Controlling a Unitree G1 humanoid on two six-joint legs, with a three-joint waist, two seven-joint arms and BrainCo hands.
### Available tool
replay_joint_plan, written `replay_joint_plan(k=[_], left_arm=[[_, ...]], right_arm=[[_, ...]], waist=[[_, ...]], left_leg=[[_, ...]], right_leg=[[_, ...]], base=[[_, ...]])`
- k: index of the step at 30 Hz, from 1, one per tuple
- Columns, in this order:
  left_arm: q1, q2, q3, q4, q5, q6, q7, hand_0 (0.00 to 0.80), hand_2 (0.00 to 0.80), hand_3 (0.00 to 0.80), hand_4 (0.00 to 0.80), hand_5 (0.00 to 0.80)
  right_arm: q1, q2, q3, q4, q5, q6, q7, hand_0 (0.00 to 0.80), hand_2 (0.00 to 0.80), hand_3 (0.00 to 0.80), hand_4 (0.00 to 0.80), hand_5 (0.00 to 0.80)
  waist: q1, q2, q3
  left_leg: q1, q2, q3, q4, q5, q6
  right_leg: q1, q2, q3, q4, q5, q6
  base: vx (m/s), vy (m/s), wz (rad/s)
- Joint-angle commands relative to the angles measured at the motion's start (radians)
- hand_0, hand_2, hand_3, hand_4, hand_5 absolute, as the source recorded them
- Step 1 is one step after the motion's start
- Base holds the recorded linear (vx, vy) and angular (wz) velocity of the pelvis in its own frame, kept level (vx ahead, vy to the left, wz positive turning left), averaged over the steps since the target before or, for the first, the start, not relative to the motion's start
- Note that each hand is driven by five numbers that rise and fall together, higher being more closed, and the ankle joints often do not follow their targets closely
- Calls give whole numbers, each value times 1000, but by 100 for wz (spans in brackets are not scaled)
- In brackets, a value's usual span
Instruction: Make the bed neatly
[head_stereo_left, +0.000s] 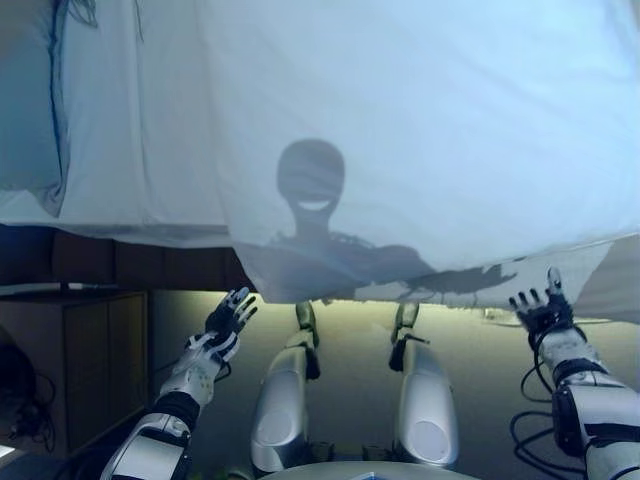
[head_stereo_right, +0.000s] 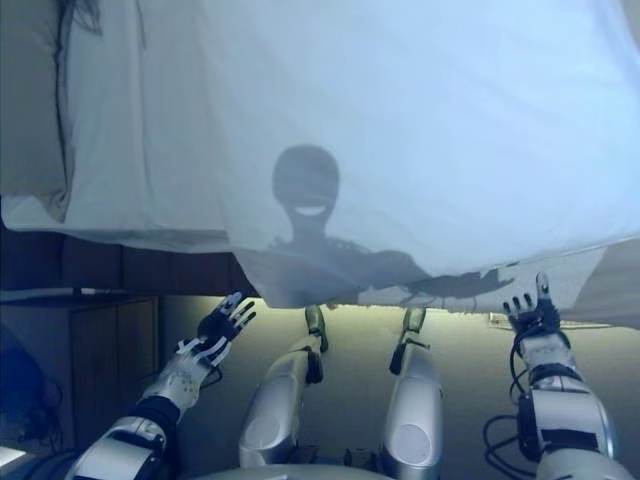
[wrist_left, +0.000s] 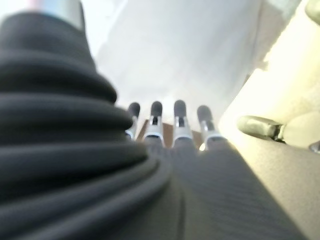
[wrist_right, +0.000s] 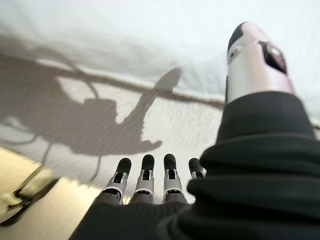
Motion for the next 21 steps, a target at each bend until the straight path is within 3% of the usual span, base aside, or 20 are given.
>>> replay_joint_plan(k=[1,10,21], left_arm=[[40,45,-30,-40,-62,-28,0,0,0,0,0,0],[100,80,-47,-125,-120,-52,0,0,0,0,0,0],[221,85,-72,-215,-159,-108,-28,0,0,0,0,0]], right_arm=[[-59,-86,-7,-5,0,-28,15,0,0,0,0,0],[-207,-227,35,-40,-57,-26,25,0,0,0,0,0],[-345,-349,82,-110,-122,-1,66,0,0,0,0,0]], waist=[[15,-8,13],[41,22,13],[57,54,13]], left_leg=[[-135,31,-62,141,-42,-27],[-262,32,-76,186,-33,-18],[-290,30,-78,180,-16,-15]], right_leg=[[-56,-85,34,15,28,88],[-217,-98,41,152,-11,69],[-274,-100,51,224,-46,43]], base=[[-13,-72,4],[8,-31,4],[1,40,2]])
